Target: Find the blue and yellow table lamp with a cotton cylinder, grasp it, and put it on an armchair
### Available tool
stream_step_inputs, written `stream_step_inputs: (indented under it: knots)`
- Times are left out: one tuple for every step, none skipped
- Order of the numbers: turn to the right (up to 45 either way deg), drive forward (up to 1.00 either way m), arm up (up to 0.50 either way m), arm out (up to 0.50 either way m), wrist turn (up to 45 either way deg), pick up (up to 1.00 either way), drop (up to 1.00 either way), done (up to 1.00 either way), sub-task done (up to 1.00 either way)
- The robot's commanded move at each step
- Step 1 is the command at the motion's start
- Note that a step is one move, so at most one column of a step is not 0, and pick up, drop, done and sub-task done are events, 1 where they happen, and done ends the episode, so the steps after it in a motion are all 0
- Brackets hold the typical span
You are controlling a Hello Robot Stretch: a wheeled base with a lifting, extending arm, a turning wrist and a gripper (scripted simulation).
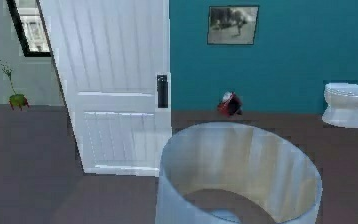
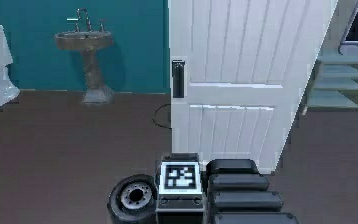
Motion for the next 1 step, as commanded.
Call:
stream_step_inputs:
  knots:
    - [0.0, 0.20, 0.00, 0.00, 0.0, 0.00, 0.00, 0.00, 0.00]
